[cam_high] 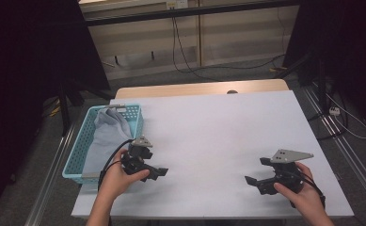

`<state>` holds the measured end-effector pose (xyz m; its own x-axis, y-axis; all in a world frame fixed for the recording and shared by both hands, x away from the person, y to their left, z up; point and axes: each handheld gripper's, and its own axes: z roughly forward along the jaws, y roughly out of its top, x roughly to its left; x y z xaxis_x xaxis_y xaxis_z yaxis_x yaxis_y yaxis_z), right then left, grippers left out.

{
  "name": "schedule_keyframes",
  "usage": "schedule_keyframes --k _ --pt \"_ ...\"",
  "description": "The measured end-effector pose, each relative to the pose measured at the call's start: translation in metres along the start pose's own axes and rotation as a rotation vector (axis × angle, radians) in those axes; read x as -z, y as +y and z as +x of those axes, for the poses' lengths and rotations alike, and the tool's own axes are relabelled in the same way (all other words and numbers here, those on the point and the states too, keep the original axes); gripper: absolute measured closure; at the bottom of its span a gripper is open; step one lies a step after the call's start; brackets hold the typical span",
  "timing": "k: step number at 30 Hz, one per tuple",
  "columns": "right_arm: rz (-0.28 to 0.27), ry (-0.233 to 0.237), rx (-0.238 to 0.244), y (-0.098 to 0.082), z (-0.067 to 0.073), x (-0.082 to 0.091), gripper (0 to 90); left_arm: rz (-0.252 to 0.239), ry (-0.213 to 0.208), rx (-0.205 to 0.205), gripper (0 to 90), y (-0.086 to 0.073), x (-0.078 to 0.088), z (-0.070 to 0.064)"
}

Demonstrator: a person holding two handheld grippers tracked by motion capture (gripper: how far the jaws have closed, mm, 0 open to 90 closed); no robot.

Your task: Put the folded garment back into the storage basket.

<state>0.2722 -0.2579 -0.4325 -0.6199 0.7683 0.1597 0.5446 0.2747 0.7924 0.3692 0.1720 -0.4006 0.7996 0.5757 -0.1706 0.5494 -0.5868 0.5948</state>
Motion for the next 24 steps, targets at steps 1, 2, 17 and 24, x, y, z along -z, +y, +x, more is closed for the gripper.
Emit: schedule_keyframes --k 1,2,17,24 --pt "0.004 0.002 0.002 0.000 0.000 0.000 9.2 -0.003 0.004 0.001 9.2 0.000 0.000 -0.001" --pt "0.007 0.002 0.004 -0.001 0.000 0.001 9.2 -0.004 0.005 0.000 9.2 0.000 0.000 -0.001" --pt "-0.005 0.001 0.006 -0.010 -0.003 0.011 9.1 -0.003 0.004 -0.020 8.8 -0.004 -0.003 -0.007" --pt "-0.003 0.002 0.005 -0.013 -0.004 0.013 9.1 -0.001 -0.005 -0.032 8.6 -0.005 -0.005 -0.008"
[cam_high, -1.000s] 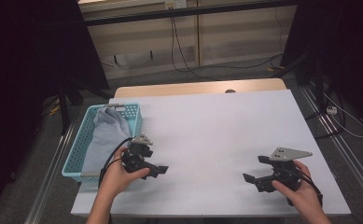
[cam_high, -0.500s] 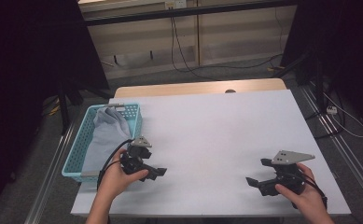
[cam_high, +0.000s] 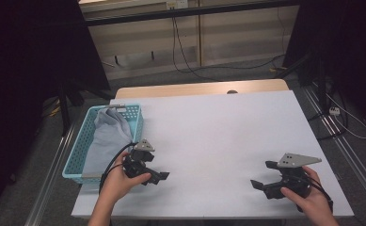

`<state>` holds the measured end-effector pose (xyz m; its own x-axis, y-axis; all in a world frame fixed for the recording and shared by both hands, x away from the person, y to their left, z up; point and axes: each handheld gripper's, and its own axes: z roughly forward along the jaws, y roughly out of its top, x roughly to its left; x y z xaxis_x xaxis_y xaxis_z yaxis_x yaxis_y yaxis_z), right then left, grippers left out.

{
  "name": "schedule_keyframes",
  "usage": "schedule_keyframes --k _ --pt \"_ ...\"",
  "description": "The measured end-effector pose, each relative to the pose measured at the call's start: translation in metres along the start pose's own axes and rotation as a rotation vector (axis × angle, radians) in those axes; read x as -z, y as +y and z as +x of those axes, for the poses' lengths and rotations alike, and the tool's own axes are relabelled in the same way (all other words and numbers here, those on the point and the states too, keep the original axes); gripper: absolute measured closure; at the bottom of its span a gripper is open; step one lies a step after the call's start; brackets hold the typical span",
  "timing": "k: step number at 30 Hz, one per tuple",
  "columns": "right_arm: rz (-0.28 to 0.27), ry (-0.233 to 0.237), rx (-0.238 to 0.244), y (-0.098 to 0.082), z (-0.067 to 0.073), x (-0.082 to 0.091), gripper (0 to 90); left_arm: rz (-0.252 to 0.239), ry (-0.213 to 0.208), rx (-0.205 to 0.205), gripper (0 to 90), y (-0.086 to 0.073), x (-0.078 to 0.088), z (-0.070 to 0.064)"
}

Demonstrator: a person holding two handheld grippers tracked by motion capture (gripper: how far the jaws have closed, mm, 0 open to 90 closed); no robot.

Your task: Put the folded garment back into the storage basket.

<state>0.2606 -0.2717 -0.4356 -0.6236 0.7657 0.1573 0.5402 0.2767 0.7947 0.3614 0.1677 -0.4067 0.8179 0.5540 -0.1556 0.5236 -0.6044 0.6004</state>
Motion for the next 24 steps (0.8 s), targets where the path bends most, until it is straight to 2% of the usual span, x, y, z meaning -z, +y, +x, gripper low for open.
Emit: schedule_keyframes --k 15,24 --pt "-0.005 -0.017 0.001 -0.0017 -0.0038 0.0044 9.1 0.004 -0.004 -0.001 8.6 -0.0014 -0.0018 -0.0004" --pt "0.003 -0.017 0.001 -0.0034 -0.0044 0.0009 9.1 -0.002 -0.008 -0.002 8.6 -0.0004 -0.0020 -0.0015"
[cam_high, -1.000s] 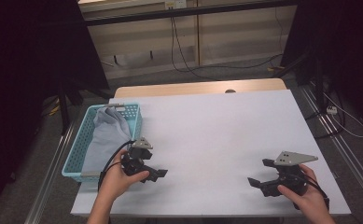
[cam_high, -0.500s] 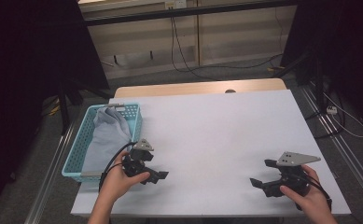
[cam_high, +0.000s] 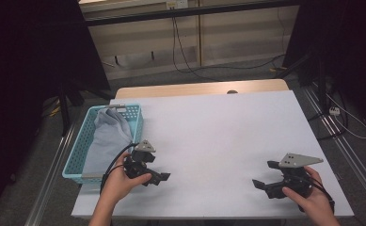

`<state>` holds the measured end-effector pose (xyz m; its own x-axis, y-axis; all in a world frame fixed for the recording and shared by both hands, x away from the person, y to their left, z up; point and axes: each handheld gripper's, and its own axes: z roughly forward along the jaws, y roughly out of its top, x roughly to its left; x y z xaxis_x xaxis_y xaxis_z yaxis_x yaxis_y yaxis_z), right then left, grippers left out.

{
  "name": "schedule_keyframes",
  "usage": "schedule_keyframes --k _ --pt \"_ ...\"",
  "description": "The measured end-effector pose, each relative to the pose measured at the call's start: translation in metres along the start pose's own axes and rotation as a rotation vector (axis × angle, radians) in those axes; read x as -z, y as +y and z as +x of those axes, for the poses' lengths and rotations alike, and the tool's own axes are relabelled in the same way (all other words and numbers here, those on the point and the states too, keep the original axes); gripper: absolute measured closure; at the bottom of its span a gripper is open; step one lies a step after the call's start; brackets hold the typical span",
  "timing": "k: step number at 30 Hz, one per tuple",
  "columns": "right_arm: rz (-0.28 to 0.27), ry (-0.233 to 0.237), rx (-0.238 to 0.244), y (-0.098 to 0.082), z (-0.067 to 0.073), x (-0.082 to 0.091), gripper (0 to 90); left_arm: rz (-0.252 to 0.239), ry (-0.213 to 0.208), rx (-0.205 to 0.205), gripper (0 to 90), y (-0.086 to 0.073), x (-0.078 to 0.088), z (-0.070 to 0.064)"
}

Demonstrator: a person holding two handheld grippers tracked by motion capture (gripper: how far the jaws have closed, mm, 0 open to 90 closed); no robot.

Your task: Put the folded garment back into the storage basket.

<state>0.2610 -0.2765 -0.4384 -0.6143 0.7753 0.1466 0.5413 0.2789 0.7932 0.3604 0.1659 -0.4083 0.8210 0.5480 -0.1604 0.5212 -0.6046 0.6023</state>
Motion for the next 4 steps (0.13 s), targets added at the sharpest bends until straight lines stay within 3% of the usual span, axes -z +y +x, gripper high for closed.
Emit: schedule_keyframes --k 4 --pt "-0.003 -0.002 0.000 -0.0001 -0.0003 0.0001 9.1 0.001 -0.002 -0.004 8.6 0.0002 0.0001 0.0003"
